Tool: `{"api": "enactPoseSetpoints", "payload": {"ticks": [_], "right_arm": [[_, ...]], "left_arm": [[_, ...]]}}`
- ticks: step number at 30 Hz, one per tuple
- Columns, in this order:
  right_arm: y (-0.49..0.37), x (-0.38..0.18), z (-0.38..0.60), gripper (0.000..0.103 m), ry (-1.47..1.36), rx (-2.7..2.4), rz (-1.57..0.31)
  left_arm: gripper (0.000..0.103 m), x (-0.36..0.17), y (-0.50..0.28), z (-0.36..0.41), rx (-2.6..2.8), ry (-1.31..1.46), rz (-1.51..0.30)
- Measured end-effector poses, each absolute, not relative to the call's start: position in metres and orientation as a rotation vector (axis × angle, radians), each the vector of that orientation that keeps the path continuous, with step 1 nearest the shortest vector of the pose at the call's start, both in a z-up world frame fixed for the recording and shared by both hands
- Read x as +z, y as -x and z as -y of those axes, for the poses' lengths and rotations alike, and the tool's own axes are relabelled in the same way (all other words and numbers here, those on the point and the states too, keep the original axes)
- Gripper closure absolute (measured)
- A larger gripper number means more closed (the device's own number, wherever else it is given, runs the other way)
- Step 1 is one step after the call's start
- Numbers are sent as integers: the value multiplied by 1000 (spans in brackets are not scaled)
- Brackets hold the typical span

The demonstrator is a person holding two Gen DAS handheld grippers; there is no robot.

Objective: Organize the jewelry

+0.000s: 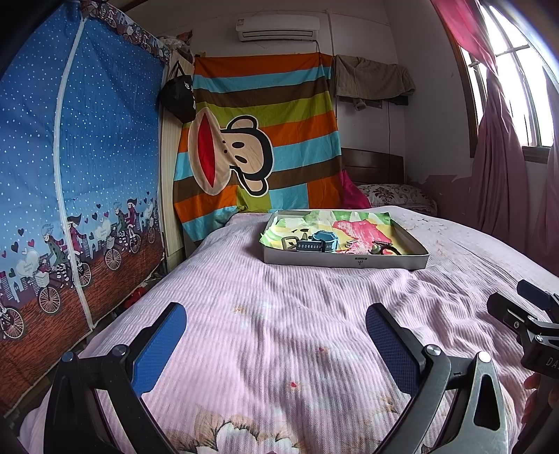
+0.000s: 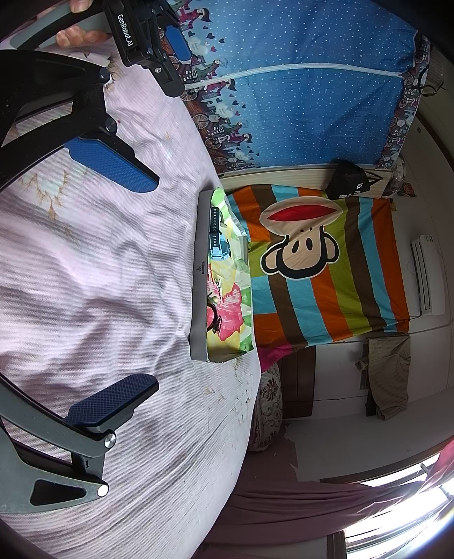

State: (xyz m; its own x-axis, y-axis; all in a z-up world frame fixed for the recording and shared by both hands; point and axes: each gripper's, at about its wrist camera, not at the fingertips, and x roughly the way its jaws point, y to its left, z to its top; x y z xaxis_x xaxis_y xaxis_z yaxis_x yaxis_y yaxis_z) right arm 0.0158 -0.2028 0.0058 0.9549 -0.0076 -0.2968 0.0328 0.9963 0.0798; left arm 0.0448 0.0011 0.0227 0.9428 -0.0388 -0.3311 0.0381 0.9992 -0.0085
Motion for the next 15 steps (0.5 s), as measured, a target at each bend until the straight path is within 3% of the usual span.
{"api": "enactPoseSetpoints", "payload": {"ticks": [15], "right_arm": [[-16, 6, 202, 1, -83, -21, -300]], "left_arm": [[0, 23, -45, -1, -40, 3, -336]]}}
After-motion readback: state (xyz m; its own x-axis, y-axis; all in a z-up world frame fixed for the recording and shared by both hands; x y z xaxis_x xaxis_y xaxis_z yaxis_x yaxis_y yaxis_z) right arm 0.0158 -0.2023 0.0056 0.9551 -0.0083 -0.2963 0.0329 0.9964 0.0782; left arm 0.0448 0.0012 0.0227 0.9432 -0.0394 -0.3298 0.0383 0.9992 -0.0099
